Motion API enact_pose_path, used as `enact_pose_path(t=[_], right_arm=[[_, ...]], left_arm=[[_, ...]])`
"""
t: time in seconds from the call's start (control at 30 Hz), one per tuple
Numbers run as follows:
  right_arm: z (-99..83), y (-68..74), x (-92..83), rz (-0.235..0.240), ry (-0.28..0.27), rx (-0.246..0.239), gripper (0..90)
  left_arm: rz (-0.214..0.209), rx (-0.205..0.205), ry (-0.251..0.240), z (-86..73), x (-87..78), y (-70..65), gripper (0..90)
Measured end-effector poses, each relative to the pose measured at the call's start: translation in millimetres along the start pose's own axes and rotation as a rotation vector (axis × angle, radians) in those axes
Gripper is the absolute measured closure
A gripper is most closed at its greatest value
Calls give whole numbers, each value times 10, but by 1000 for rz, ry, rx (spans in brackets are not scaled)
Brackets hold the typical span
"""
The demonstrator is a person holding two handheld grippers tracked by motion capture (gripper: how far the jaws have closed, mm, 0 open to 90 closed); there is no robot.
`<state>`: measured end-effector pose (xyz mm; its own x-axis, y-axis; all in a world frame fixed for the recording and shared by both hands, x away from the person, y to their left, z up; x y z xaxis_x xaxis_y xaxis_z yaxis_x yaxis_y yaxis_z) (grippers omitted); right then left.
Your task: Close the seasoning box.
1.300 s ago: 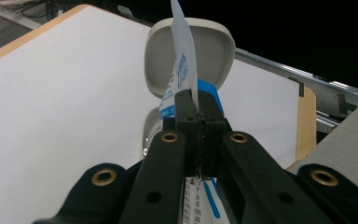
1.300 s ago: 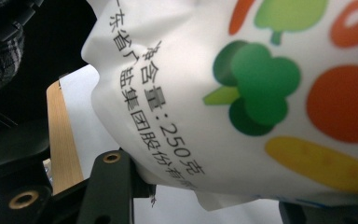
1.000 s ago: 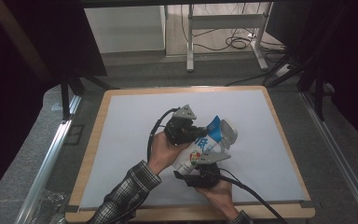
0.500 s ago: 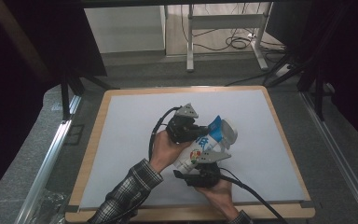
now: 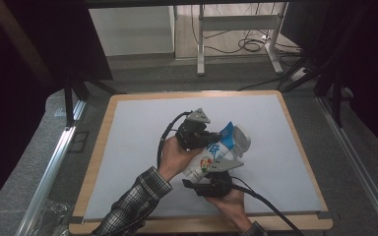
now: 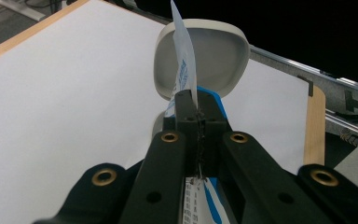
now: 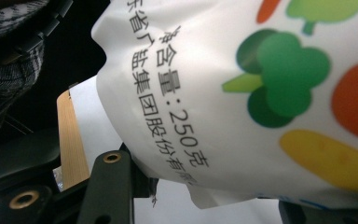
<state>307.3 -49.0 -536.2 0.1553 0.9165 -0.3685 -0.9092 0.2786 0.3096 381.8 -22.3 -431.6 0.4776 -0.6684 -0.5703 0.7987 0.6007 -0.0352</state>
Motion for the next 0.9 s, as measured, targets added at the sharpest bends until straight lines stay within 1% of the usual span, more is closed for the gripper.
enact_pose_path(t=[0.07, 0.13, 0.2, 0.27, 0.7, 0.77, 0.9], right_arm=[[3, 4, 1, 3, 0, 0, 535], [11, 20, 3, 20, -6, 7, 537], [16, 29, 4, 27, -7, 9, 538], [18, 35, 4, 30, -6, 8, 539], [30, 53, 6, 33, -3, -6, 543], [31, 65, 7, 39, -2, 2, 543], [36, 69, 6, 43, -3, -4, 544]], left_arm=[[1, -2, 2, 1, 4, 2, 900], [-2, -7, 4, 1, 10, 2, 900], [-1, -1, 11, -3, 9, 10, 900], [-2, -3, 14, -4, 13, 9, 900], [-3, -13, 22, -2, 37, 4, 900], [-3, -13, 25, -2, 40, 5, 900], [-4, -12, 31, -1, 43, 7, 900]])
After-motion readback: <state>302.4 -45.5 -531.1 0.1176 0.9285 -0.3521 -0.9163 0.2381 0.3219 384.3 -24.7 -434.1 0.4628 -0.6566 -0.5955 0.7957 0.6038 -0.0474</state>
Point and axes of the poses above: each handheld gripper's, and its own axes: x roughly forward along the jaws, z roughly out of its top, y roughly to its left, the point moved 7 cm from there along x, roughly forward along the jaws, and after that the axes turned 10 degrees about z, right-handed, at the moved point
